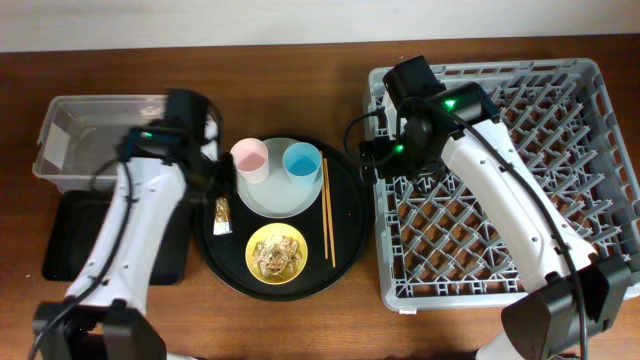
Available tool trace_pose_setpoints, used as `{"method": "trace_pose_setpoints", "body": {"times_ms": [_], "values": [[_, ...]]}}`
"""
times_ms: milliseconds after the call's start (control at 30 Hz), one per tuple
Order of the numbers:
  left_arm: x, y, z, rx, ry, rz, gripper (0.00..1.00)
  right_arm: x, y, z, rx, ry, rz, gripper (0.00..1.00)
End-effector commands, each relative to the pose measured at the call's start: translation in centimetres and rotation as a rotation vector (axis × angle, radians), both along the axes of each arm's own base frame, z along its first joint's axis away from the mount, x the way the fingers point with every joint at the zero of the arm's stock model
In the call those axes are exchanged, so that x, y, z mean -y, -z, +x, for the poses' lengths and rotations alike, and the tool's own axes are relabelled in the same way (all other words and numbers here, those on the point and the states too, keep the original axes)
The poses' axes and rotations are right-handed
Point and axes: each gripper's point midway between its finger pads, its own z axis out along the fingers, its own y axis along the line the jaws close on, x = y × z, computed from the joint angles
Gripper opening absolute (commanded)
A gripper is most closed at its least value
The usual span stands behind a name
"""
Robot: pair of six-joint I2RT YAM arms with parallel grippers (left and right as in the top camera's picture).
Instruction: Sort waste into correct bins and load items into the dishwasher rack
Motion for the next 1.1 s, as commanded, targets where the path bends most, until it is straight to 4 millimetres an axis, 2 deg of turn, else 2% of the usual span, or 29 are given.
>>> {"method": "trace_pose_setpoints", "body": {"times_ms": [0, 33, 100, 167, 267, 333, 367, 467, 500, 533, 567, 600, 633, 667, 700, 733, 800, 833, 867, 900, 933, 967, 1000, 1033, 1067], "values": [[-1.3, 5.4, -2.5, -0.073, -0.056, 0.19, 0.48, 0.2, -0.2, 0.1, 0.009, 0.007, -0.005, 0.98], [-1.3, 6.5, -2.2, -0.051, -0.058, 0.185, 0.53, 0.2, -0.2, 0.1, 0.009, 0.007, -0.005, 0.98], [-1.3, 9.4, -2.0, -0.004, -0.059, 0.178, 0.54, 0.2, -0.2, 0.1, 0.009, 0.007, -0.005, 0.98], [-1.7, 11.8, -1.3, 0.08, -0.067, 0.195, 0.61, 0.2, -0.2, 0.1, 0.009, 0.007, -0.005, 0.98], [-1.8, 14.0, -1.4, 0.142, -0.074, 0.182, 0.61, 0.2, -0.2, 0.1, 0.009, 0.007, -0.005, 0.98], [-1.8, 14.1, -1.3, 0.156, -0.076, 0.181, 0.52, 0.2, -0.2, 0.1, 0.009, 0.007, -0.005, 0.98], [-1.8, 14.1, -1.2, 0.158, -0.076, 0.181, 0.34, 0.2, -0.2, 0.1, 0.009, 0.007, -0.005, 0.98], [-1.7, 14.2, -1.5, 0.147, -0.074, 0.178, 0.04, 0.2, -0.2, 0.1, 0.009, 0.007, -0.006, 0.98], [-1.4, 13.3, -1.4, 0.153, -0.069, 0.157, 0.0, 0.2, -0.2, 0.1, 0.009, 0.007, -0.005, 0.98], [0.4, 10.1, -1.1, 0.178, -0.043, 0.059, 0.0, 0.2, -0.2, 0.1, 0.009, 0.007, -0.005, 0.98], [1.1, 8.1, -0.9, 0.2, -0.032, 0.014, 0.0, 0.2, -0.2, 0.1, 0.009, 0.007, -0.005, 0.98], [2.0, 2.0, 0.4, 0.315, -0.052, -0.057, 0.0, 0.2, -0.2, 0.1, 0.009, 0.007, -0.006, 0.98], [1.8, -3.2, 1.6, 0.45, -0.066, -0.071, 0.0, 0.2, -0.2, 0.1, 0.009, 0.007, -0.005, 0.98], [-0.3, -8.2, 2.7, 0.593, -0.13, -0.025, 0.0, 0.2, -0.2, 0.1, 0.009, 0.007, -0.005, 0.98], [-3.3, -10.2, 3.2, 0.66, -0.222, 0.065, 0.0, 0.2, -0.2, 0.1, 0.009, 0.007, -0.005, 0.98], [-5.8, -10.4, 3.7, 0.68, -0.294, 0.127, 0.0, 0.2, -0.2, 0.1, 0.009, 0.007, -0.005, 0.98], [-9.4, -8.5, 5.3, 0.647, -0.384, 0.177, 0.0, 0.2, -0.2, 0.1, 0.009, 0.007, -0.005, 0.99], [-11.0, -6.0, 7.1, 0.615, -0.417, 0.179, 0.0, 0.2, -0.2, 0.1, 0.009, 0.007, -0.005, 0.99], [-12.0, -2.7, 8.9, 0.567, -0.426, 0.155, 0.01, 0.2, -0.2, 0.1, 0.009, 0.007, -0.005, 0.98], [-12.4, -0.5, 9.9, 0.536, -0.427, 0.128, 0.07, 0.2, -0.2, 0.1, 0.009, 0.007, -0.005, 0.98], [-12.8, 1.7, 10.9, 0.511, -0.426, 0.085, 0.22, 0.2, -0.2, 0.1, 0.009, 0.007, -0.005, 0.98], [-13.0, 2.9, 11.5, 0.502, -0.409, 0.049, 0.48, 0.2, -0.2, 0.1, 0.009, 0.007, -0.005, 0.98], [-13.8, 3.2, 11.7, 0.508, -0.422, 0.039, 0.7, 0.2, -0.2, 0.1, 0.009, 0.007, -0.005, 0.98], [-14.2, 3.0, 11.8, 0.52, -0.407, 0.052, 0.77, 0.2, -0.2, 0.1, 0.009, 0.007, -0.005, 0.98], [-14.0, 1.7, 12.1, 0.533, -0.347, 0.068, 0.79, 0.2, -0.2, 0.1, 0.009, 0.007, -0.005, 0.98]]}}
